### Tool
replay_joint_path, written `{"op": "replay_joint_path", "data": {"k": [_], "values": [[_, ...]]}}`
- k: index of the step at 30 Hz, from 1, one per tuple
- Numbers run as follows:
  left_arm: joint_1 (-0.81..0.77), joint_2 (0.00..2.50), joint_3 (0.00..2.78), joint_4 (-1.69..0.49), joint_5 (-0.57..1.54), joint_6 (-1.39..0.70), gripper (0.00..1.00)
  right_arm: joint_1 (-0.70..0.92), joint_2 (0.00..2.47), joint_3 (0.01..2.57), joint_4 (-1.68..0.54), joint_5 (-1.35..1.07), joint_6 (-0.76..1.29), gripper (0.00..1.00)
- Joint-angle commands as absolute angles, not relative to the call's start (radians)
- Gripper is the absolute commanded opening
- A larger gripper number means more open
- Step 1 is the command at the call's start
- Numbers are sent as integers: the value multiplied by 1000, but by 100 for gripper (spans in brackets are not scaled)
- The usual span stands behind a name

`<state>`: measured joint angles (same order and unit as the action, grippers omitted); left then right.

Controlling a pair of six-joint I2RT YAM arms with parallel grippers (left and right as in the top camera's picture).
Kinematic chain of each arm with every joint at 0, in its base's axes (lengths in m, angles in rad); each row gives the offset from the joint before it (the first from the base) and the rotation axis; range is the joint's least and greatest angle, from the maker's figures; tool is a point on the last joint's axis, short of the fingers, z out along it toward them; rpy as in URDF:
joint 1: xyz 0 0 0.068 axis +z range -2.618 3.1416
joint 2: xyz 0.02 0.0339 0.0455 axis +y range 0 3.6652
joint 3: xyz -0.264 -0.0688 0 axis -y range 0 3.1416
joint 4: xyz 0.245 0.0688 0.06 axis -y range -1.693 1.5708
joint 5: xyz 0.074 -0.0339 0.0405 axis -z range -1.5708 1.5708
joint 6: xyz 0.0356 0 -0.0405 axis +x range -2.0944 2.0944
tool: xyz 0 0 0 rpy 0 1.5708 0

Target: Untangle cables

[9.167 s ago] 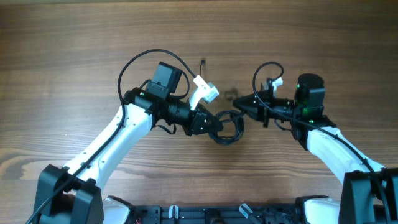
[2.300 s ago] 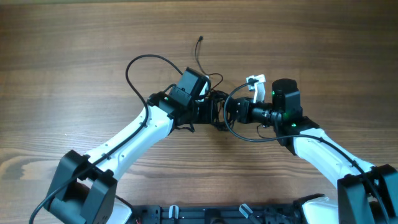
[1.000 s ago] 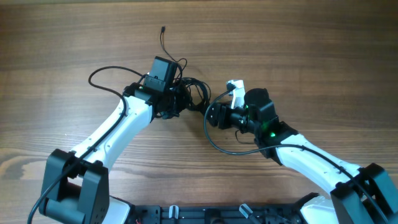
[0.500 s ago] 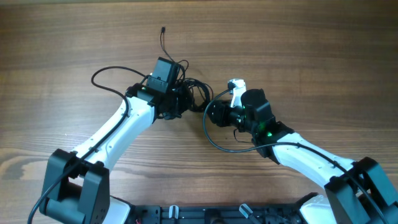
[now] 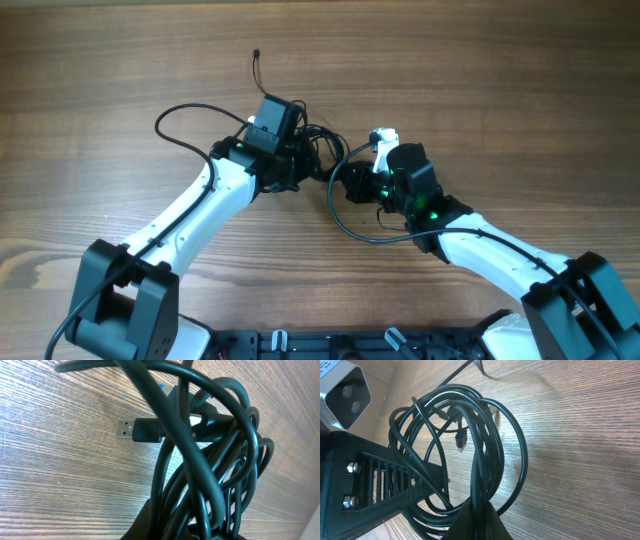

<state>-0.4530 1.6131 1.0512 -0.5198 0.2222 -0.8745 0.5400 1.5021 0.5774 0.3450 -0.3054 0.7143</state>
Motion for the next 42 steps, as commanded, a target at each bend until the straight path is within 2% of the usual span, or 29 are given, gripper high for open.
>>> {"op": "replay_joint_path", "data": {"k": [1, 5, 13, 21, 22, 25, 29, 32, 36, 39, 42], "values": [[-453, 1621, 1051, -513, 179, -875, 4, 547, 1515, 580, 330, -292, 712, 5], [-385, 1610, 1052, -530, 181, -868, 4, 537, 1515, 580, 254, -193, 805, 4], [-133, 1499, 1052, -678, 189, -868, 4, 509, 1515, 580, 240, -220, 814, 4], [-98, 1485, 1052, -690, 203, -869, 4, 501, 1515, 580, 220, -231, 820, 4], [-98, 1485, 1052, -689, 223, -869, 4, 493, 1515, 580, 209, -229, 838, 11], [-99, 1485, 1052, -682, 284, -873, 4, 482, 1515, 580, 217, -289, 855, 43], [-131, 1485, 1051, -678, 280, -915, 4, 494, 1515, 580, 291, -520, 818, 52], [-182, 1485, 1051, -670, 259, -1027, 4, 551, 1515, 580, 327, -538, 815, 64], [-266, 1485, 1051, -666, 179, -1122, 4, 622, 1515, 580, 352, -456, 867, 71], [-322, 1485, 1051, -666, 137, -1165, 4, 663, 1515, 580, 342, -329, 960, 65], [-368, 1485, 1051, -658, 128, -1169, 4, 696, 1515, 580, 277, -123, 1089, 64]]}}
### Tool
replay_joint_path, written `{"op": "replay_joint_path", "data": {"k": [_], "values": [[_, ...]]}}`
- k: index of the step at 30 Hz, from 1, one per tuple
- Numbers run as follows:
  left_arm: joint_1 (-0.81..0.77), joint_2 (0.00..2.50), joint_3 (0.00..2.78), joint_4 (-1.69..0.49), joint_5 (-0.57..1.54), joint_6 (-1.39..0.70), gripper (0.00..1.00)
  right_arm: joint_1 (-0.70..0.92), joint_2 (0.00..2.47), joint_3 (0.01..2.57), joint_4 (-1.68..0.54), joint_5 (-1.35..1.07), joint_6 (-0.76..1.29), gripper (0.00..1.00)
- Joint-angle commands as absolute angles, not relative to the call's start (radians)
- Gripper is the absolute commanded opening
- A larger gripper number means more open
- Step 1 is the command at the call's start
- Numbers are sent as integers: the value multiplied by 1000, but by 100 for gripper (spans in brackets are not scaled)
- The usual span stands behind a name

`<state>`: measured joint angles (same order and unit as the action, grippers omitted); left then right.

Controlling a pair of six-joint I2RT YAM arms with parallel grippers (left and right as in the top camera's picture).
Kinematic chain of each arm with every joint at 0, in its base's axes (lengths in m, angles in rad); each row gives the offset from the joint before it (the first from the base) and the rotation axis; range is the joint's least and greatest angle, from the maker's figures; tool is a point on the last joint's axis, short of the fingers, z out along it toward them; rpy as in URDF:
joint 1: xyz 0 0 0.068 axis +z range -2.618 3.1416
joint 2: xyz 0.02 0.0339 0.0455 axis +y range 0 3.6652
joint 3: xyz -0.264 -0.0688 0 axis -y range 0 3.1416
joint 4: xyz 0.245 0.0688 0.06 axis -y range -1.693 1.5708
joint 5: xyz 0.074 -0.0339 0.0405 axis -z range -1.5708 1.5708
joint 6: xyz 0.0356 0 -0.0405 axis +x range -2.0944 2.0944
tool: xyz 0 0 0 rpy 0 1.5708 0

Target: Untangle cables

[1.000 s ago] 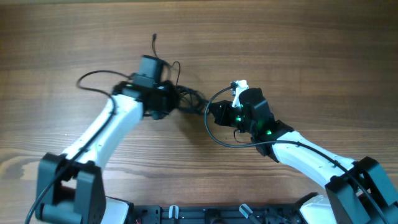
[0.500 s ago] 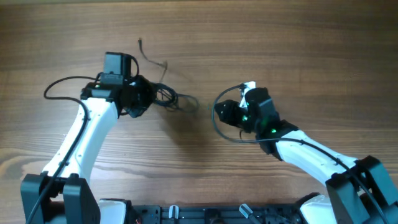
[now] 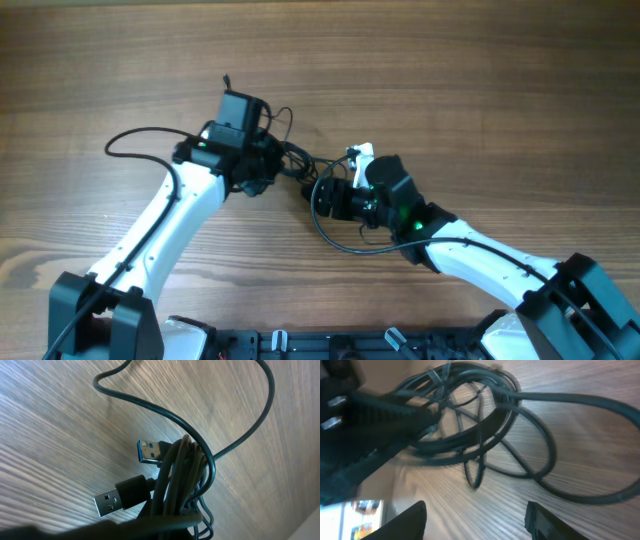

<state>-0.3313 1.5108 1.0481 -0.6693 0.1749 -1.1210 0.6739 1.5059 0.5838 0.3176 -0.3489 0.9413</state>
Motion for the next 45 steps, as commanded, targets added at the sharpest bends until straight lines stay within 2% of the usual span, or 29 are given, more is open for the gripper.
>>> {"op": "replay_joint_path", "data": {"k": [1, 8, 14, 19, 25, 27, 30, 31, 32, 34, 36, 39, 41, 42, 44, 45], "values": [[-379, 1485, 1051, -658, 128, -1169, 4, 698, 1515, 580, 241, -66, 1145, 63], [-392, 1485, 1051, -658, 134, -1168, 4, 698, 1515, 580, 155, 76, 1242, 62], [-392, 1485, 1051, -663, 141, -1169, 4, 696, 1515, 580, 182, 73, 1241, 68], [-392, 1485, 1051, -651, 233, -1169, 4, 697, 1515, 580, 192, 71, 1241, 67], [-373, 1485, 1052, -527, 437, -1168, 4, 692, 1515, 580, 125, 99, 1232, 63], [-345, 1478, 1052, -515, 453, -1163, 4, 673, 1515, 580, 105, 82, 1224, 53], [-274, 1450, 1052, -504, 479, -1156, 4, 635, 1514, 580, 119, -22, 1101, 36], [-227, 1429, 1052, -478, 535, -1156, 4, 603, 1509, 580, 118, -81, 1049, 25], [-199, 1417, 1052, -456, 574, -1151, 4, 582, 1507, 580, 118, -113, 1019, 23], [-146, 1393, 1052, -394, 661, -1129, 4, 536, 1505, 580, 110, -171, 972, 13], [-102, 1370, 1052, -344, 733, -1130, 4, 481, 1505, 580, 91, -223, 942, 7], [-47, 1336, 1052, -306, 796, -1129, 4, 403, 1505, 580, 54, -257, 940, 5], [-42, 1325, 1052, -310, 795, -1099, 4, 361, 1505, 580, 79, -362, 847, 9], [-43, 1324, 1051, -311, 796, -1081, 4, 350, 1505, 580, 97, -428, 809, 16], [-51, 1324, 1051, -328, 787, -1057, 4, 334, 1505, 580, 165, -609, 766, 33], [-60, 1324, 1051, -340, 768, -1054, 4, 334, 1505, 580, 218, -696, 772, 45]]}}
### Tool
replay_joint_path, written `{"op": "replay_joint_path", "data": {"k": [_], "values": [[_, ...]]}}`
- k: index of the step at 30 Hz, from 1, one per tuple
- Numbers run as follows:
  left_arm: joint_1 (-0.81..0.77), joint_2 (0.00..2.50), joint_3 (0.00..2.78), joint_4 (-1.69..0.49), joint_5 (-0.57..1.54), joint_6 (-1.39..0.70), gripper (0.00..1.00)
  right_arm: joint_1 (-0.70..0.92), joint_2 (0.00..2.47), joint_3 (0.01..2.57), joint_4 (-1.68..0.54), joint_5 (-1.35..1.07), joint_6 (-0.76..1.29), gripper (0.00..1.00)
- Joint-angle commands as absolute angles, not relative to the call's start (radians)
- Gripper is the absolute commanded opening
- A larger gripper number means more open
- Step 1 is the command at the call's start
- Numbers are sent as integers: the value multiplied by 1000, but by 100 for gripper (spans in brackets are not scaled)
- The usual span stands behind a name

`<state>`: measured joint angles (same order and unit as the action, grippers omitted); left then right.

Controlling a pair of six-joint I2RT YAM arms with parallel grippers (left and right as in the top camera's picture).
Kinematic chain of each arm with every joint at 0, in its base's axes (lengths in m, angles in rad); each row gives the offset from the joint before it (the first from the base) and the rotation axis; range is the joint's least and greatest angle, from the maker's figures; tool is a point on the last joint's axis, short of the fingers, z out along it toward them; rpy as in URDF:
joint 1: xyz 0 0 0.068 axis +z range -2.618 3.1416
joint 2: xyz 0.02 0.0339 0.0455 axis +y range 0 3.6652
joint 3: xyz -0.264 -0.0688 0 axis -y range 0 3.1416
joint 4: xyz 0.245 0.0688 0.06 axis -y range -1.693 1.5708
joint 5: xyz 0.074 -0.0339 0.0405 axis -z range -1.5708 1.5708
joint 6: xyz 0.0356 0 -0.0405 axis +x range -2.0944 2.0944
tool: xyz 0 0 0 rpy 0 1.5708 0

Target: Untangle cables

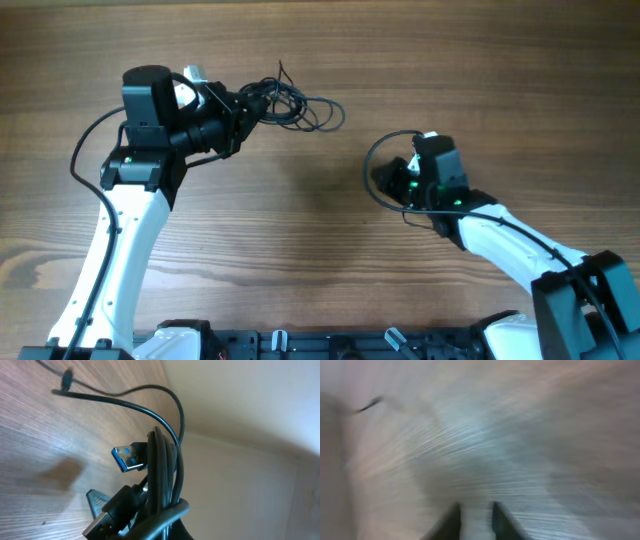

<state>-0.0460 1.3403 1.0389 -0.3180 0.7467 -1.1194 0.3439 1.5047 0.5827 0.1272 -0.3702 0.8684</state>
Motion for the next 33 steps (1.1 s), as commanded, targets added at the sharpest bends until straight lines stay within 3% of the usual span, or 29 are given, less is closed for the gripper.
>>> {"op": "replay_joint_path", "data": {"k": [1, 7, 15, 18, 22, 33], "values": [[-71, 1324, 1051, -355, 744, -1055, 4, 336, 1505, 580, 277, -764, 805, 55], [-202, 1324, 1051, -363, 525, -1119, 4, 450, 1505, 580, 580, -731, 1245, 66], [-329, 1324, 1051, -374, 191, -1123, 4, 563, 1505, 580, 640, -485, 1690, 72], [-327, 1324, 1051, -374, 94, -1163, 4, 580, 1505, 580, 638, -472, 1710, 74], [-335, 1324, 1051, -380, 92, -1164, 4, 582, 1505, 580, 636, -382, 1816, 90], [-396, 1324, 1051, -373, 95, -1213, 4, 590, 1507, 580, 569, -262, 1817, 91]]}}
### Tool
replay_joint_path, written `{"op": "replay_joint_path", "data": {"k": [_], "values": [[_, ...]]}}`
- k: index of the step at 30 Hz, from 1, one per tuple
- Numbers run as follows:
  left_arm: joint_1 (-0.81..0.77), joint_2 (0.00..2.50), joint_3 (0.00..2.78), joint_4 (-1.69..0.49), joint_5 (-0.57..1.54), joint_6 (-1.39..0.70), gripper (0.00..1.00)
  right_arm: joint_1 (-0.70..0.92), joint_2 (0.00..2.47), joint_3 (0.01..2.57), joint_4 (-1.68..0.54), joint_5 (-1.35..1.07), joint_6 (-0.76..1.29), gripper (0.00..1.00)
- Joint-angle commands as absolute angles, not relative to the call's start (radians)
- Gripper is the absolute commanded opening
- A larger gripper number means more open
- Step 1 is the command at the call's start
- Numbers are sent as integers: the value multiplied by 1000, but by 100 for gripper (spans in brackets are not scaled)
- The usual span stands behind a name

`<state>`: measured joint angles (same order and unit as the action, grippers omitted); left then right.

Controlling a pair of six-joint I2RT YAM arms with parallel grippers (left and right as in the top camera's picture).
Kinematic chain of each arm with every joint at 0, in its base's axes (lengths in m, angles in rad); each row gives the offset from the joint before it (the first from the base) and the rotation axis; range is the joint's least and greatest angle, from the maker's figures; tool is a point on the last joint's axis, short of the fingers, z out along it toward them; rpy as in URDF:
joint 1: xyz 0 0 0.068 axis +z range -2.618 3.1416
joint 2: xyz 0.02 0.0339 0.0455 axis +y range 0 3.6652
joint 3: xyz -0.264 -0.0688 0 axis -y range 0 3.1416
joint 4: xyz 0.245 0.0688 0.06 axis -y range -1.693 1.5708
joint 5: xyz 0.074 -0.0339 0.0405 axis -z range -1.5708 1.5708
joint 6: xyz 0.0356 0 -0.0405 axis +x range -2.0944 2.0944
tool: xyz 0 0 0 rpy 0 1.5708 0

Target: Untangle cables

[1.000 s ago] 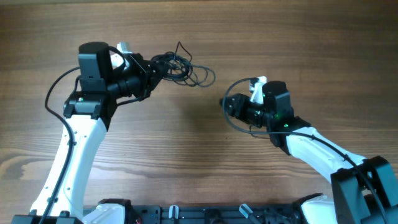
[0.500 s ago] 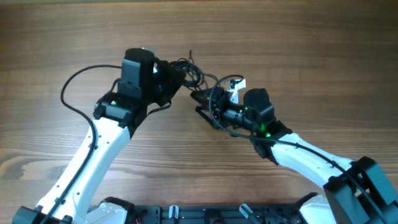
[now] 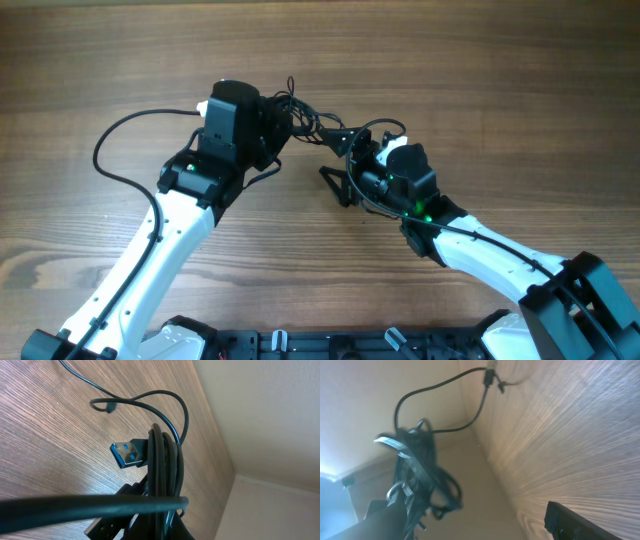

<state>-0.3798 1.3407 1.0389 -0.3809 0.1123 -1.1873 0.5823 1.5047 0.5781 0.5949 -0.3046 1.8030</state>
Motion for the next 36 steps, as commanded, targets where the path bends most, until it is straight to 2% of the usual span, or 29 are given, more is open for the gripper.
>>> {"op": "replay_joint_path", "data": {"k": [1, 5, 12, 18, 21, 23, 29, 31, 33, 34, 36], "values": [[-396, 1324, 1051, -369, 95, -1213, 4, 592, 1507, 580, 556, -262, 1815, 91], [-397, 1324, 1052, -355, 100, -1213, 4, 598, 1508, 580, 543, -260, 1808, 90], [-402, 1324, 1051, -361, 263, -1213, 4, 598, 1509, 580, 490, -185, 1808, 90], [-466, 1324, 1051, -363, 331, -1279, 4, 598, 1509, 580, 482, -107, 1807, 89], [-492, 1324, 1051, -363, 334, -1341, 4, 598, 1509, 580, 450, -51, 1809, 73], [-500, 1324, 1051, -363, 345, -1390, 4, 598, 1509, 580, 434, -38, 1819, 57], [-548, 1324, 1051, -363, 354, -1576, 4, 596, 1509, 580, 426, -27, 2061, 36], [-561, 1324, 1051, -363, 343, -1623, 4, 596, 1509, 580, 439, -34, 2071, 26], [-568, 1324, 1051, -363, 342, -1679, 4, 596, 1509, 580, 444, -46, 2071, 9], [-570, 1324, 1051, -363, 339, -1695, 4, 596, 1509, 580, 443, -61, 2071, 5], [-570, 1324, 1051, -363, 308, -1710, 4, 596, 1509, 580, 443, -78, 2004, 5]]}}
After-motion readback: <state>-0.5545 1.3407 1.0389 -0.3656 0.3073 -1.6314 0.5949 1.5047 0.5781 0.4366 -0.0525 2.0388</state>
